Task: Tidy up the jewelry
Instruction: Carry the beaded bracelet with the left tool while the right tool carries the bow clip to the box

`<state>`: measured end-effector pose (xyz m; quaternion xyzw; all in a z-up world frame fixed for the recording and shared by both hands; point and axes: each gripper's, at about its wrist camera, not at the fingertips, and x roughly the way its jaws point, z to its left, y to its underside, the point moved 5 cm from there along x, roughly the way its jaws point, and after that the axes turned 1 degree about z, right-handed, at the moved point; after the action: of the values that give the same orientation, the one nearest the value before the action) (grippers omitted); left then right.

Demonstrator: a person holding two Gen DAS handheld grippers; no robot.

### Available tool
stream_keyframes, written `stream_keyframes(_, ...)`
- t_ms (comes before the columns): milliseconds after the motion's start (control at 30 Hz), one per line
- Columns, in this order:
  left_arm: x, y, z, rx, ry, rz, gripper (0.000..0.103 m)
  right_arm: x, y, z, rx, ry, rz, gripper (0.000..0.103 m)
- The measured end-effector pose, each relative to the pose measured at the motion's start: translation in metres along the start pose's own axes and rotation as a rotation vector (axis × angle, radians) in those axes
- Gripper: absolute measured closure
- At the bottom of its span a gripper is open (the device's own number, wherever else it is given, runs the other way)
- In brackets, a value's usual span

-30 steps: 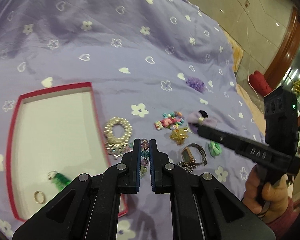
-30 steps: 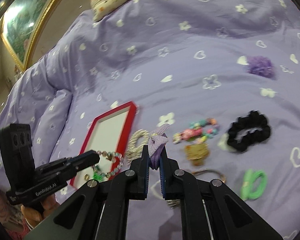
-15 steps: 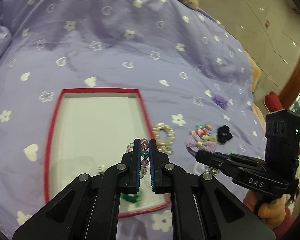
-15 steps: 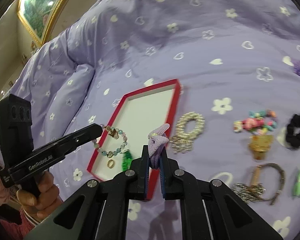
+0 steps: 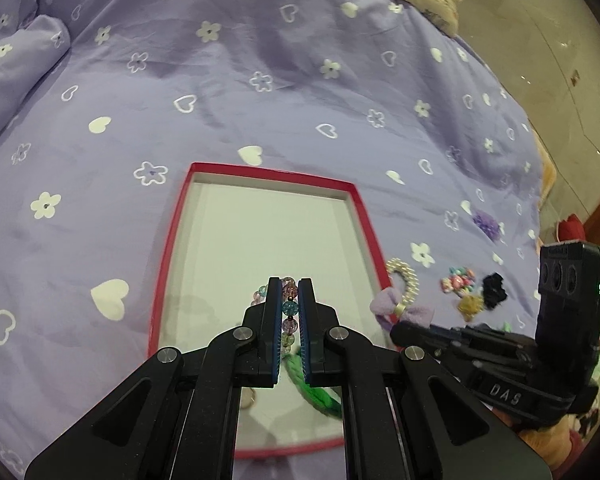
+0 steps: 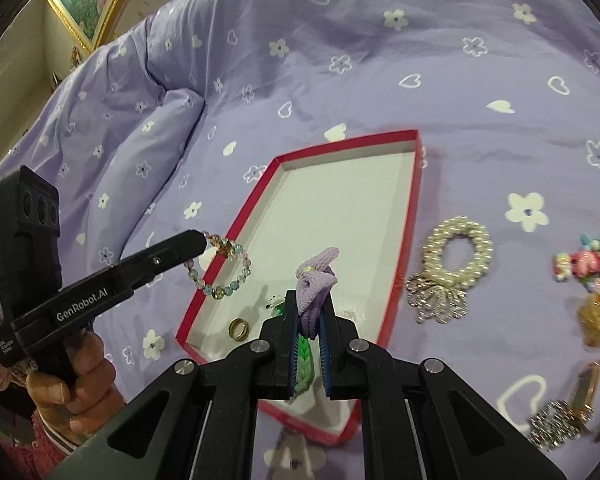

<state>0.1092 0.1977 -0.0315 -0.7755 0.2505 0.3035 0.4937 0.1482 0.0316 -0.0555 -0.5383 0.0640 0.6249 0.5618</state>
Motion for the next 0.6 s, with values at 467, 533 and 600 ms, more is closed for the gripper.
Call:
stream_keyframes(467,0.041,0.028,0.027,-0.010,-0.061,0.116,0.097,0.061,0.013,0.006,-0.093,0.094,0.172,0.092)
stream_keyframes(533,0.045,0.032,0.029,-0.010,-0.073,0.138,0.097,0.061,0.013,0.007,-0.099,0.097,0.171,0.090)
stream_keyframes(600,0.050,0.035,0.031,-0.010,-0.075,0.157,0.096,0.061,0.013,0.007,-0.099,0.099,0.169,0.090)
